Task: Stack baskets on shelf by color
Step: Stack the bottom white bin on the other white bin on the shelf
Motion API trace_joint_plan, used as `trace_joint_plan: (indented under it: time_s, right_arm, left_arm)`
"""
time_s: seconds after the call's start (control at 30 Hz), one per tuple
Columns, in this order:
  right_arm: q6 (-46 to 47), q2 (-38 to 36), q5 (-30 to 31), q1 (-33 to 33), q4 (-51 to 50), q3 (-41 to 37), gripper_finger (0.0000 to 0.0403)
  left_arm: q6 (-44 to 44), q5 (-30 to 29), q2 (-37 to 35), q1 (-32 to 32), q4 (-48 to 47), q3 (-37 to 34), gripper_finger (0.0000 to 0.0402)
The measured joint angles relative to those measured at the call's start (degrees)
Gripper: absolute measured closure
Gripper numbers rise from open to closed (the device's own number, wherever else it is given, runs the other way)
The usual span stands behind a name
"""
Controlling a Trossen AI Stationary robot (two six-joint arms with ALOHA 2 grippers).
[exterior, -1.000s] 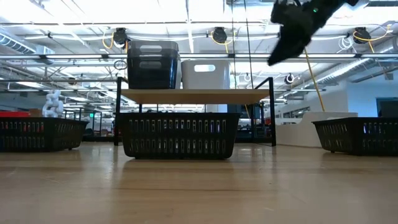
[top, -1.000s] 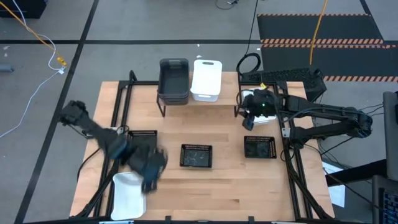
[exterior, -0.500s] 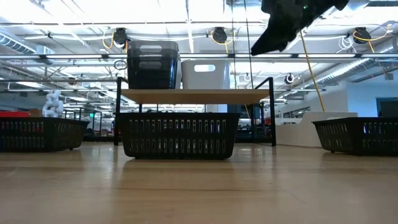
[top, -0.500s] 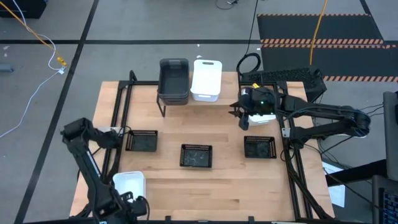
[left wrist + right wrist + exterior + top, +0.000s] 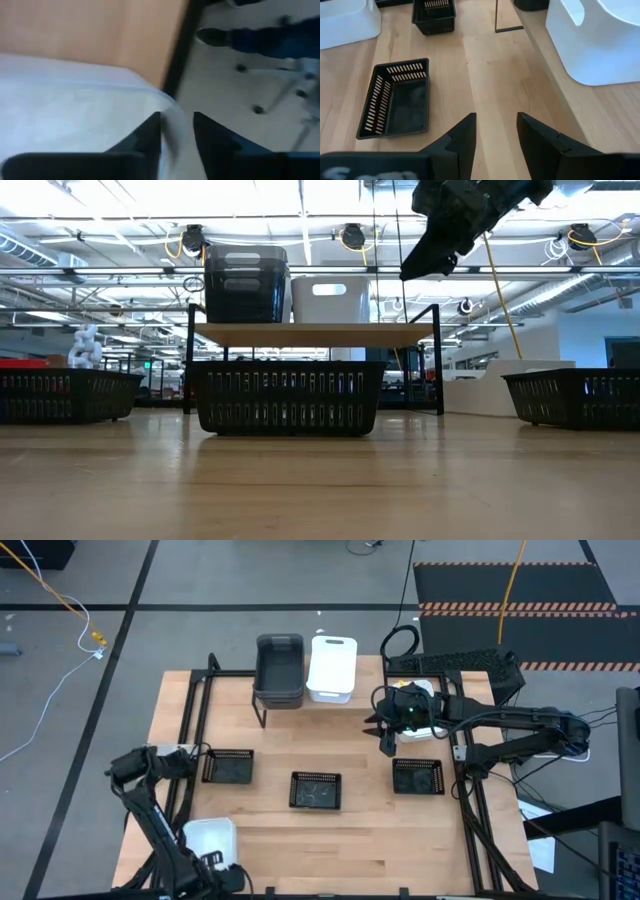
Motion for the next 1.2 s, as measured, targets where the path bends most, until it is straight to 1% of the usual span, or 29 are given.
trace_joint_plan:
  time_s: [0.1,0.13,0.17,0.23,0.33,0.37,0.43,0.57,0.63,0.7,0.77,0.8,0.9,0.93,0.97,1.07,1.2]
  right_arm:
    - [0.75,-0.17,-0.02,0.0,-0.02,0.0,0.0268]
    - [1.06,-0.19,0.0,0.0,0.02,0.0,0.0268]
    - [1.31,-0.21,0.0,0.0,0.04,0.0,0.0268]
    - [2.07,-0.26,-0.02,0.0,-0.01,0.0,0.0268]
    - [2.82,-0.62,-0.32,0.0,0.04,0.0,0.0268]
    - [2.83,-0.87,-1.23,0.0,-0.04,-0.02,0.0268]
    - [2.83,-1.18,-1.46,0.01,0.54,-0.02,0.0268]
    - [2.84,-2.58,-1.46,0.04,0.47,-0.02,0.0268]
    - [2.86,-3.49,-1.45,0.04,0.41,-0.02,0.0268]
    - [3.41,-4.66,-1.46,0.04,0.12,-0.02,0.0268]
    - [4.59,-6.01,-1.44,0.07,-0.35,-0.02,0.0268]
    - [5.22,-6.75,-1.42,0.07,-1.05,-0.02,0.0268]
    - [6.29,-9.14,-1.18,0.24,-2.86,-0.02,0.0268]
    - [6.43,-9.86,-1.03,0.24,-3.8,-0.02,0.0268]
    - [6.46,-10.63,-0.87,0.26,-4.62,-0.02,0.0268]
    - [7.28,-12.61,0.71,0.26,-7.27,-0.02,0.0268]
    - [7.39,-14.52,3.39,0.26,-9.57,-0.02,0.0268]
  left_arm:
    - [1.92,0.31,-1.27,1.77,4.26,0.01,0.0359]
    - [2.88,0.31,-2.21,2.7,4.62,0.0,0.0378]
    - [3.57,0.42,-3.33,3.67,5.77,-0.04,0.0385]
    - [4.54,1.96,-5.74,5.85,8.84,0.59,0.0386]
    - [6.79,5.65,-10.89,9.65,8.51,1.79,0.0394]
    - [7.51,6.88,-12.86,11.12,8.48,2.35,0.0396]
    - [8.62,7.59,-17.09,14.47,7.95,3.73,0.0396]
    - [12.67,4.82,-25.5,21.53,4.65,6.79,0.0398]
    - [13.79,1.42,-28.94,26.29,3.56,8.65,0.0397]
    - [17.21,-1.78,-30.99,32.19,5.86,11.26,0.0398]
    - [23.69,-2.16,-31.07,38.46,10.47,14.52,0.0398]
    - [27.39,-1.09,-30.65,40.99,13.05,16.19,0.0398]
    - [37.68,5.92,-27.53,47.77,18.9,22.09,0.0399]
    - [40.54,8.34,-26.07,49.92,19.31,24.52,0.0399]
    - [42.97,10.14,-24.47,51.98,18.77,27.11,0.0399]
    - [49.53,11.9,-19.23,58.15,15.13,35.32,0.04]
    - [58.92,11.28,-12.9,65.76,8.01,45.86,0.04]
